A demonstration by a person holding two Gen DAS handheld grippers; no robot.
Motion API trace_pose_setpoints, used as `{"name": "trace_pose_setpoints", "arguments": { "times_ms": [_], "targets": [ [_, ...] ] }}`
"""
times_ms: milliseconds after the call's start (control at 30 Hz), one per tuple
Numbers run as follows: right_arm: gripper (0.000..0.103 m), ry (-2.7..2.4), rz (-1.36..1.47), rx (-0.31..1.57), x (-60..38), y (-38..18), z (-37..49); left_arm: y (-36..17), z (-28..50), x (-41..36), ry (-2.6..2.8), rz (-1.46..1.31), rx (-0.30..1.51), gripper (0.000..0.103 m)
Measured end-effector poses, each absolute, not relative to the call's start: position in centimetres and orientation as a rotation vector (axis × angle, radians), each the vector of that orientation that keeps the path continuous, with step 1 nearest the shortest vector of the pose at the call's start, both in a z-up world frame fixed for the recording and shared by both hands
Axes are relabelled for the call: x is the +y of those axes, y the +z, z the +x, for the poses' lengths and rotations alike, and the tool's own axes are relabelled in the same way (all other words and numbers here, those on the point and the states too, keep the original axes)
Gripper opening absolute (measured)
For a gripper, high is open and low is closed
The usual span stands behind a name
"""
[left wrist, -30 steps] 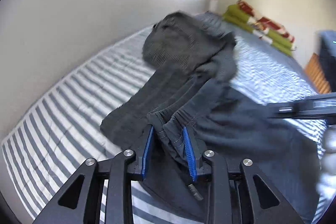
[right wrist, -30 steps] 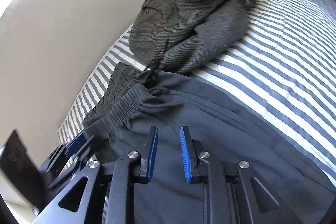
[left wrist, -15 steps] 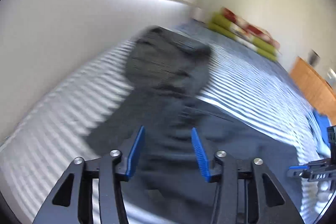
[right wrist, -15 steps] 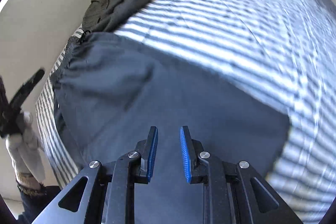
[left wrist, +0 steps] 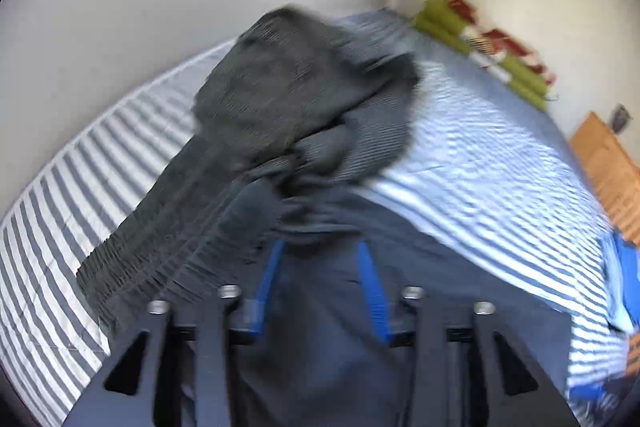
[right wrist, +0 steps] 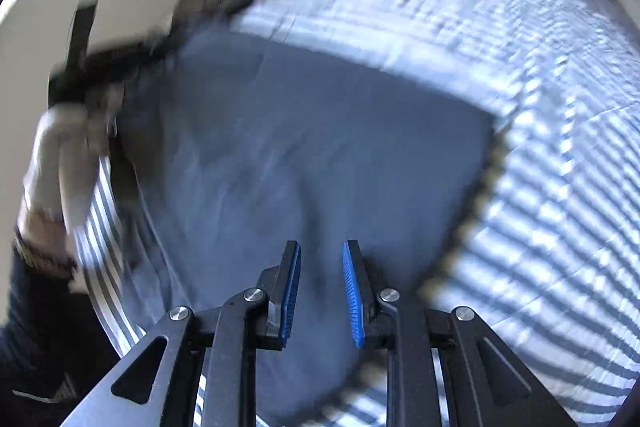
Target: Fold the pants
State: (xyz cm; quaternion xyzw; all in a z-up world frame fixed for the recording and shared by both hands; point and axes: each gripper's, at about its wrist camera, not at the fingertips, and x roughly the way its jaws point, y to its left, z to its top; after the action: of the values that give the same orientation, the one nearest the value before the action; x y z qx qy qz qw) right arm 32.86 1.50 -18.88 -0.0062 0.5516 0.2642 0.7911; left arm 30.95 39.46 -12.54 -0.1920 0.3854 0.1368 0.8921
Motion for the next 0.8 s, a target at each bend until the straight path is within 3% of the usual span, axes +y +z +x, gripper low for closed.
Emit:
{"name": "trace_pose_setpoints", "arguments": {
  "times_ms": [200,300,467,533,633,800],
  "targets": [
    [0.020,0.457,0.027,1.231,-0.2,-22.0,39.3,-8.6,26.6,29.9,-0.029,-0.277,0.765,0.049],
    [0.020,0.373,0.058,1.240,-1.3,-23.2,40.6,-10.0,24.6,22.3,-0.254,-0.228,0.828,0.049],
    [0.023,0.391,0.164,1.204,-4.9,-20.2,38.5,-14.0,21.5,11.2,-0.419,-0.053,0.962,0.050],
    [0.025,0.395,0.167,1.183,-6.9,-18.7,36.4,-14.5,20.9,8.9,-0.427,0.008,0.973,0.051],
    [0.026,0.374,0.131,1.174,-9.1,-17.4,33.7,-15.4,20.2,6.3,-0.368,0.094,0.989,0.061],
    [0.027,0.331,0.071,1.119,-10.8,-16.8,31.2,-17.7,19.5,4.0,-0.240,0.228,1.028,0.064]
  ]
}}
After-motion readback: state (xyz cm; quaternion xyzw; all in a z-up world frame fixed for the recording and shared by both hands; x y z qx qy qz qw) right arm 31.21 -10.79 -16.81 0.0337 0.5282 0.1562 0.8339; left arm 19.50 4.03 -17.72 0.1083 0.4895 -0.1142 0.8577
